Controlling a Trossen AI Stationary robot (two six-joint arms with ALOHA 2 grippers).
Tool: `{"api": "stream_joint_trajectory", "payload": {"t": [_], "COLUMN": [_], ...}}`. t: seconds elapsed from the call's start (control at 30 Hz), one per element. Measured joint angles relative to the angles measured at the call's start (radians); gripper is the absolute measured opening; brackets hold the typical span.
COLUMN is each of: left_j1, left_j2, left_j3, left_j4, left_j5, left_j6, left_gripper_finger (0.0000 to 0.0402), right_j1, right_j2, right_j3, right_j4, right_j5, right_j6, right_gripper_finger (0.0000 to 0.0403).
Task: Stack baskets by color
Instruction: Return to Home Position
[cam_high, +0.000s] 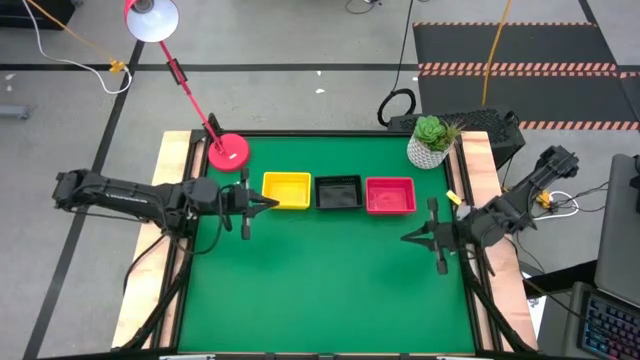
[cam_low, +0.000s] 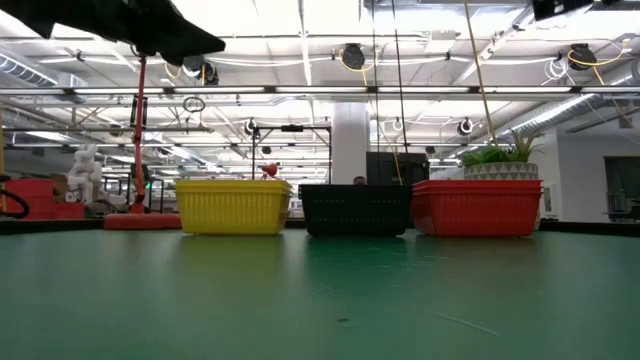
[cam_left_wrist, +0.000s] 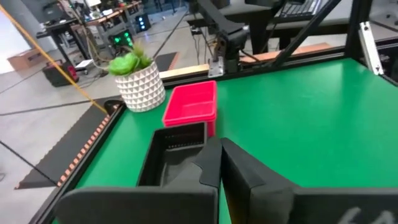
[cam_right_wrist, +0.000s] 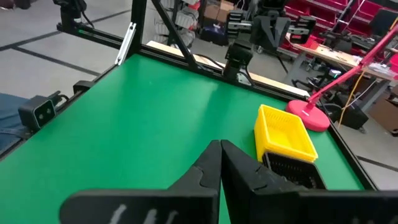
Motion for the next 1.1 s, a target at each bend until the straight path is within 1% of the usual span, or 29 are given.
{"api": "stream_joint_trajectory", "payload": {"t": [0.13,0.23,0.37,0.47,0.57,0.67,0.77,0.87,1.0,1.1], "left_j1": [0.026,0.04,0.061,0.075,0.084,0.093,0.104,0.116,0.139,0.157], "left_j2": [0.0,0.0,0.0,0.0,0.0,0.0,0.0,0.0,0.0,0.0], "left_j3": [-0.014,-0.026,-0.046,-0.049,-0.049,-0.049,-0.049,-0.049,-0.049,-0.049], "left_j4": [-0.001,0.0,0.002,0.003,0.004,0.004,0.004,0.004,0.013,0.031], "left_j5": [0.015,0.018,0.027,0.044,0.047,0.067,0.071,0.078,0.123,0.139], "left_j6": [0.0,0.0,-0.001,-0.007,-0.007,-0.007,-0.004,0.0,0.02,0.019], "left_gripper_finger": [0.0013,0.001,0.0005,0.0012,0.0009,0.0004,0.001,0.0011,0.0003,0.0011], "right_j1": [0.0,0.0,-0.001,-0.001,-0.001,-0.017,-0.052,-0.091,-0.14,-0.172], "right_j2": [-0.056,-0.083,-0.113,-0.131,-0.148,-0.166,-0.19,-0.217,-0.241,-0.251], "right_j3": [-0.045,-0.071,-0.107,-0.135,-0.179,-0.243,-0.297,-0.332,-0.361,-0.384], "right_j4": [0.0,0.0,0.013,0.062,0.136,0.234,0.297,0.313,0.317,0.318], "right_j5": [0.0,-0.001,-0.045,-0.052,-0.056,-0.105,-0.154,-0.205,-0.282,-0.318], "right_j6": [-0.003,-0.016,-0.031,-0.059,-0.113,-0.163,-0.177,-0.167,-0.132,-0.111], "right_gripper_finger": [0.0,0.0,0.0,0.0,0.0,0.0,0.0,0.0,0.0,0.0]}}
